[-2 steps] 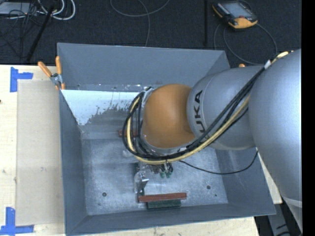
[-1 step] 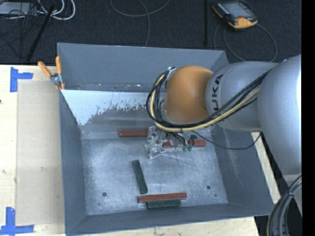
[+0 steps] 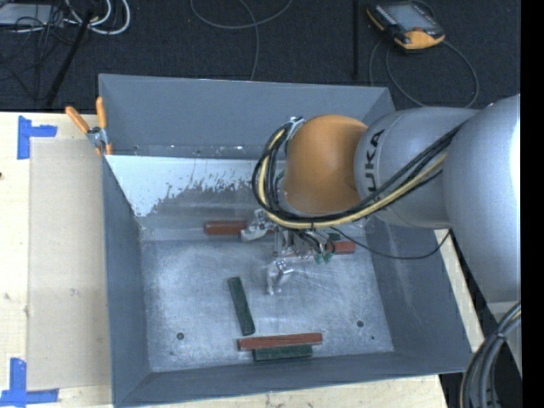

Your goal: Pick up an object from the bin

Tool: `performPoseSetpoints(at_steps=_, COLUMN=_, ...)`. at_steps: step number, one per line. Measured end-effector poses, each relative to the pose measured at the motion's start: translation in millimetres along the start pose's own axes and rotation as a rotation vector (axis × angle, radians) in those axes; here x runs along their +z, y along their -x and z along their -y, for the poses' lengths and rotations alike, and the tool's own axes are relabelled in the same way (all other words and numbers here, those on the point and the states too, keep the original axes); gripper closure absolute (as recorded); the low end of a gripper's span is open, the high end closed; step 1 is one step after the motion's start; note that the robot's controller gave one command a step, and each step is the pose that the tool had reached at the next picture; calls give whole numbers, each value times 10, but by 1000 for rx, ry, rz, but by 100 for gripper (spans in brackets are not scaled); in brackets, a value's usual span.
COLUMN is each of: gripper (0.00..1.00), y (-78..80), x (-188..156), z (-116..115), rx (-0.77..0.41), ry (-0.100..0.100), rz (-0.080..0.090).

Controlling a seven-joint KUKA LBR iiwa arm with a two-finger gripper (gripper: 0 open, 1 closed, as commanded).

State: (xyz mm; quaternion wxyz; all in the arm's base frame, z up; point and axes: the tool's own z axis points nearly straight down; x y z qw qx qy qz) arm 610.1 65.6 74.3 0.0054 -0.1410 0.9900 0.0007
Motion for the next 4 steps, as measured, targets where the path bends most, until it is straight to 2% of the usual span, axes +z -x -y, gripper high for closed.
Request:
performPoseSetpoints(at_steps=1, gripper=0, y=0, x=0, z=1, rx=1, ry=0, rz=0)
performPoseSetpoints(at_steps=2, gripper=100, y=-289, x=-23, z=846, rx=-92, ry=-1, rz=0)
performPoseSetpoints(at_steps=3, gripper=100, y=-288, x=-23, z=846, rx=-91, ry=-1, rz=0)
performPoseSetpoints(at_steps=4, gripper=100, y=-223, x=-1266, z=823, rx=-123, ry=1, rz=-9)
